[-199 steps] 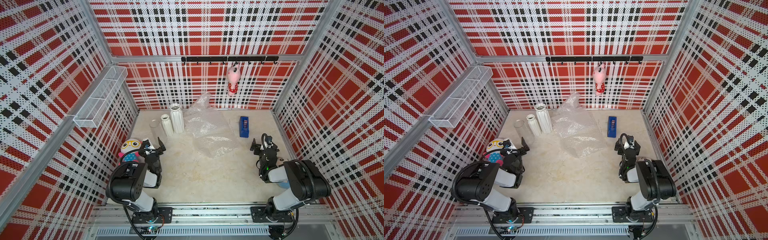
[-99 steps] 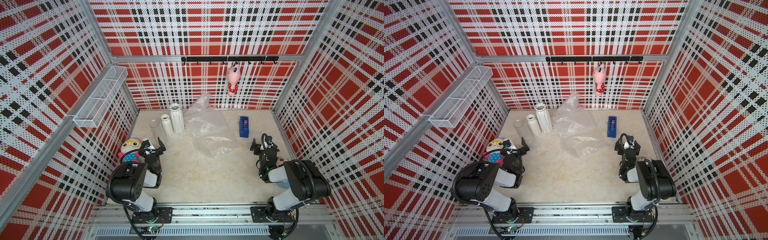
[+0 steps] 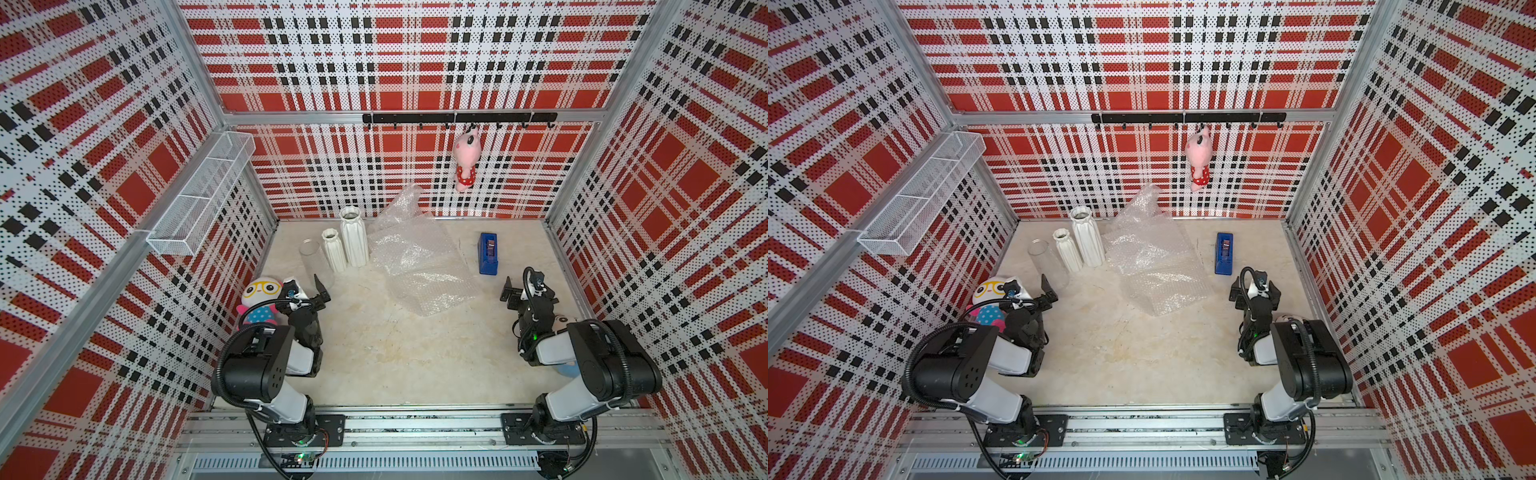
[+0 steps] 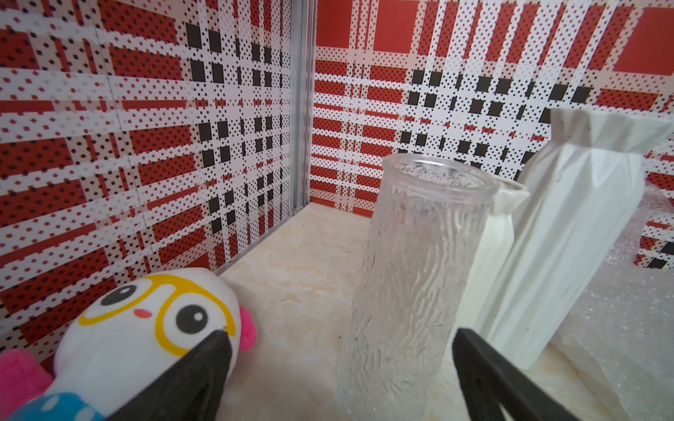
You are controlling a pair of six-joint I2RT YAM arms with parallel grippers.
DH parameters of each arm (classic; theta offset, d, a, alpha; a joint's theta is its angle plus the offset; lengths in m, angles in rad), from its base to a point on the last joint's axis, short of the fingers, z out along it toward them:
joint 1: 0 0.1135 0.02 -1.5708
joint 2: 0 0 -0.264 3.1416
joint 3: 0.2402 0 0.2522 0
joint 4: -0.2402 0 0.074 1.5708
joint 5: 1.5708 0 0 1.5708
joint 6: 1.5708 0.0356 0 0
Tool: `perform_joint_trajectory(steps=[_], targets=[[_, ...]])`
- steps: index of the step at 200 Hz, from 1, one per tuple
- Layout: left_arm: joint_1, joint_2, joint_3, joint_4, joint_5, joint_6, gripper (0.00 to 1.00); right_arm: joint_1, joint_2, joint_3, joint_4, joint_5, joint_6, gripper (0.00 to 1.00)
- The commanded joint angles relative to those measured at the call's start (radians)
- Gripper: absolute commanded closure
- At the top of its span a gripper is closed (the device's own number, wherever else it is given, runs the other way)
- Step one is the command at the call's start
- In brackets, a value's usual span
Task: Wrap vases in bubble wrap
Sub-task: Move the bubble wrap to the center of the board.
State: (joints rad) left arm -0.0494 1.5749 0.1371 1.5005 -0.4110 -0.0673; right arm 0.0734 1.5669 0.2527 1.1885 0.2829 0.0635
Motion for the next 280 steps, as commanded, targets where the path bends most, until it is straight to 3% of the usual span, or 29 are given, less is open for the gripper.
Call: perform_joint_trajectory(steps=[1, 17, 28, 37, 52, 64, 78, 89, 116, 130, 144, 162, 183, 212, 242, 280], targets=[[0.01, -0.033, -0.098, 0.204, 0.007, -0.002, 0.02, 0.034, -0.013, -0.04, 0.121, 0.031, -0.042, 0.0], [-0.022, -0.078, -0.146, 0.266, -0.007, 0.036, 0.02, 0.071, -0.053, -0.066, 0.143, 0.063, -0.087, 0.0], [-0.087, -0.141, -0.165, 0.27, -0.099, 0.089, 0.02, 0.108, -0.084, -0.078, 0.151, 0.098, -0.125, 0.0], [-0.142, -0.2, -0.162, 0.233, -0.172, 0.141, 0.02, 0.143, -0.115, -0.089, 0.156, 0.135, -0.161, 0.0], [-0.227, -0.301, -0.144, 0.176, -0.197, 0.224, 0.02, 0.203, -0.192, -0.11, 0.157, 0.185, -0.22, 0.0], [-0.285, -0.384, -0.103, 0.093, -0.267, 0.227, 0.02, 0.225, -0.279, -0.112, 0.104, 0.213, -0.185, 0.0], [-0.312, -0.487, 0.0, -0.145, -0.333, 0.117, 0.02, 0.226, -0.413, -0.085, -0.074, 0.212, -0.061, 0.0], [-0.308, -0.547, 0.126, -0.455, -0.353, -0.042, 0.02, 0.226, -0.514, -0.029, -0.285, 0.194, 0.039, 0.0], [-0.269, -0.544, 0.384, -0.902, -0.357, -0.355, 0.02, 0.224, -0.638, 0.177, -0.779, 0.16, 0.255, 0.0], [-0.232, -0.537, 0.451, -1.021, -0.263, -0.45, 0.02, 0.215, -0.646, 0.255, -0.937, 0.142, 0.324, 0.0], [-0.207, -0.546, 0.469, -1.116, -0.242, -0.598, 0.02, 0.195, -0.647, 0.299, -1.038, 0.124, 0.399, 0.0], [-0.105, -0.549, 0.442, -1.072, -0.04, -0.609, 0.02, 0.158, -0.643, 0.324, -1.083, -0.013, 0.393, 0.0], [-0.098, -0.507, 0.5, -1.146, 0.045, -0.553, 0.02, 0.159, -0.624, 0.347, -1.13, -0.059, 0.378, 0.0], [-0.343, -0.381, 0.657, -1.333, -0.136, -0.453, 0.02, 0.169, -0.532, 0.399, -1.181, -0.128, 0.385, 0.0], [-0.567, -0.175, 0.803, -1.448, -0.181, -0.487, 0.02, 0.196, -0.393, 0.452, -1.203, -0.122, 0.425, 0.01], [-0.693, 0.121, 0.965, -1.524, -0.13, -0.558, 0.02, 0.195, -0.227, 0.499, -1.197, -0.15, 0.483, 0.06]])
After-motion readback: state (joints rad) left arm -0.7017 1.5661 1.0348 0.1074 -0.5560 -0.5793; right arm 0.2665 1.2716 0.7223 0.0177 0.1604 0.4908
